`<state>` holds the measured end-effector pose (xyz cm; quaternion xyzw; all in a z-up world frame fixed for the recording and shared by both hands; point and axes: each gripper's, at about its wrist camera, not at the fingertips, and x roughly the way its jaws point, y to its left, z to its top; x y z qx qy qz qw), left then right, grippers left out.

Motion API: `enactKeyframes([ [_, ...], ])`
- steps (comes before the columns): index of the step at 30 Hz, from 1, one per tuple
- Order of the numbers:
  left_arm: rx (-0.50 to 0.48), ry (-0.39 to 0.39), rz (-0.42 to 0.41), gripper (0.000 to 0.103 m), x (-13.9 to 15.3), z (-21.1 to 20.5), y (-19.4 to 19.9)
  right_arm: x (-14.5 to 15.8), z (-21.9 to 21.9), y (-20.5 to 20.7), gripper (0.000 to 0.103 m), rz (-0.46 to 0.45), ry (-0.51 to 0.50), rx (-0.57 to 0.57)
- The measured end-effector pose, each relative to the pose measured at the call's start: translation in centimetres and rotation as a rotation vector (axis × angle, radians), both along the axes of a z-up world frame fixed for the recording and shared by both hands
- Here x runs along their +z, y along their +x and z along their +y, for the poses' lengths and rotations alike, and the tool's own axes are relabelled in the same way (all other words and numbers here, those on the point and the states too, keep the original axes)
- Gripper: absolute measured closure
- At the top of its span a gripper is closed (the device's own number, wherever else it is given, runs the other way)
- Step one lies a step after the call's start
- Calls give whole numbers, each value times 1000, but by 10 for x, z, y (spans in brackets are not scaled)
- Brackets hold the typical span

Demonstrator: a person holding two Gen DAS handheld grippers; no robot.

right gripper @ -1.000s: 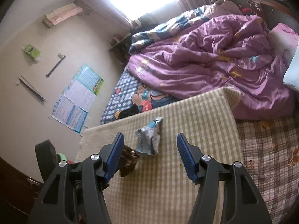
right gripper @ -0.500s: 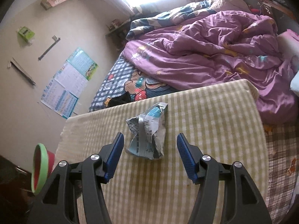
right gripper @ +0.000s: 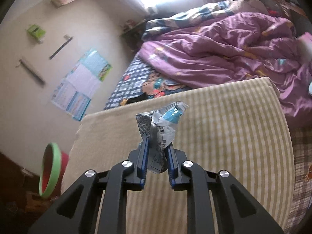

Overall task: Collect trash
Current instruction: 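Carry the brown wrapper and silver-blue wrapper over the green bucket with both tools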

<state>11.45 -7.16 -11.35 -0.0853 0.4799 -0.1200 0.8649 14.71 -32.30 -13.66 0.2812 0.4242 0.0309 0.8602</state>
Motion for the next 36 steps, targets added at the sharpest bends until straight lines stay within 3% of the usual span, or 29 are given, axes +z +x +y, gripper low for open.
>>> enactKeyframes([
  [10, 9, -9, -62, 62, 18, 15, -22, 45, 63, -66, 86, -87, 3, 128],
  [20, 1, -21, -102, 62, 31, 28, -42, 71, 105, -87, 86, -143, 27, 205],
  [36, 238, 60, -171, 62, 53, 142, -39, 79, 152, -82, 86, -171, 8, 250],
])
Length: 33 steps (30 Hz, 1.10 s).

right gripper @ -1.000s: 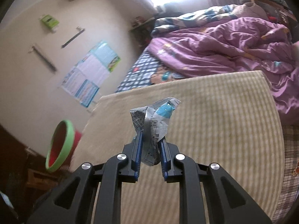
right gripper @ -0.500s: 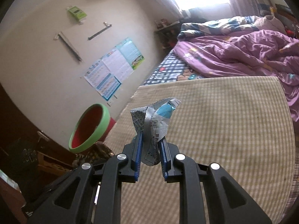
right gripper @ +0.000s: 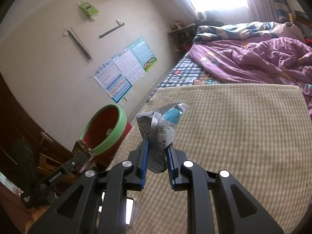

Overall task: Collect trash
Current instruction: 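Carry the brown wrapper and silver-blue wrapper over the green bucket with both tools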

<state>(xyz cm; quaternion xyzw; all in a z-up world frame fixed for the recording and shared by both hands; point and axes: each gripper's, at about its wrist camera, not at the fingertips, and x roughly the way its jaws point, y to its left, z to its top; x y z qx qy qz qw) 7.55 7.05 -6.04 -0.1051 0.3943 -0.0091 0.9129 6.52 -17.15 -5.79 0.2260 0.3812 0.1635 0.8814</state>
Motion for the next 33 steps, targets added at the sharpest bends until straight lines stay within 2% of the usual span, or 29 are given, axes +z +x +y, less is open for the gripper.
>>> enactKeyframes([
  [8, 18, -12, 3, 62, -2, 35, 12, 1, 39, 16, 86, 5, -14, 25],
  [17, -24, -20, 8, 62, -5, 59, 32, 1, 76, 28, 86, 17, -25, 8],
  [33, -102, -34, 9, 62, -4, 93, 66, 4, 118, 42, 86, 16, -41, -43],
])
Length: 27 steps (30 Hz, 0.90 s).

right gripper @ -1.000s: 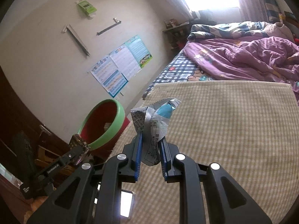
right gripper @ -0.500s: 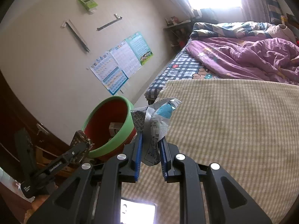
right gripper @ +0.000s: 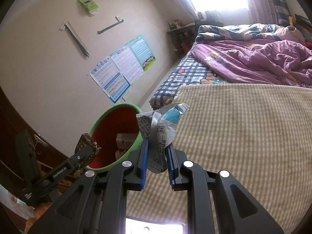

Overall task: Collect trash
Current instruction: 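Carry the brown wrapper and silver-blue wrapper over the green bucket with both tools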

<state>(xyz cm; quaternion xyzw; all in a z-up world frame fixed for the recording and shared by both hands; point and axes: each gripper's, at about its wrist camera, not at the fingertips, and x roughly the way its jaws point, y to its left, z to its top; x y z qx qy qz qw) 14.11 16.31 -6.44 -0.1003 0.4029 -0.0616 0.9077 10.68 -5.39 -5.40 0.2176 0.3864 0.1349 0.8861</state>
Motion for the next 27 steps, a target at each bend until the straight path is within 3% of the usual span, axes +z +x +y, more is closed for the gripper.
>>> enactKeyframes([
  [27, -13, -20, 4, 62, 2, 33, 17, 0, 63, 24, 85, -2, -46, 71],
])
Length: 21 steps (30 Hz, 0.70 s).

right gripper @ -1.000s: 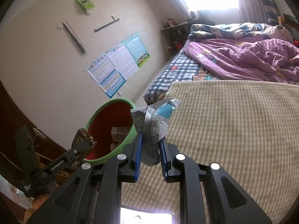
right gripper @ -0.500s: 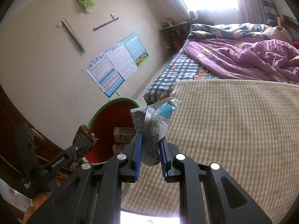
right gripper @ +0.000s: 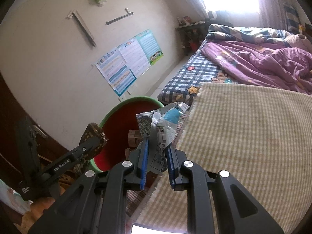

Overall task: Collect trash
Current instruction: 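Carry the brown wrapper and silver-blue wrapper over the green bucket with both tools, then open both tools to drop the wrappers into the bucket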

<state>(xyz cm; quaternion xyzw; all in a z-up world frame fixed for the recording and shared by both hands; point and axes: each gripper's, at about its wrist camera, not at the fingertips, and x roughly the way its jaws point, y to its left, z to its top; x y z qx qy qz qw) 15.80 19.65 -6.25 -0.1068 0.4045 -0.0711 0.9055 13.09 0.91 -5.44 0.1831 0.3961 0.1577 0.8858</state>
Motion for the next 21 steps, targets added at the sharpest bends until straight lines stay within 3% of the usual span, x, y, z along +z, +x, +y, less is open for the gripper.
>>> enactKeyframes([
  [11, -6, 6, 24, 62, -10, 4, 21, -7, 34, 28, 85, -2, -67, 86],
  [21, 19, 58, 64, 62, -29, 12, 38, -24, 61, 57, 83, 6, -103, 173],
])
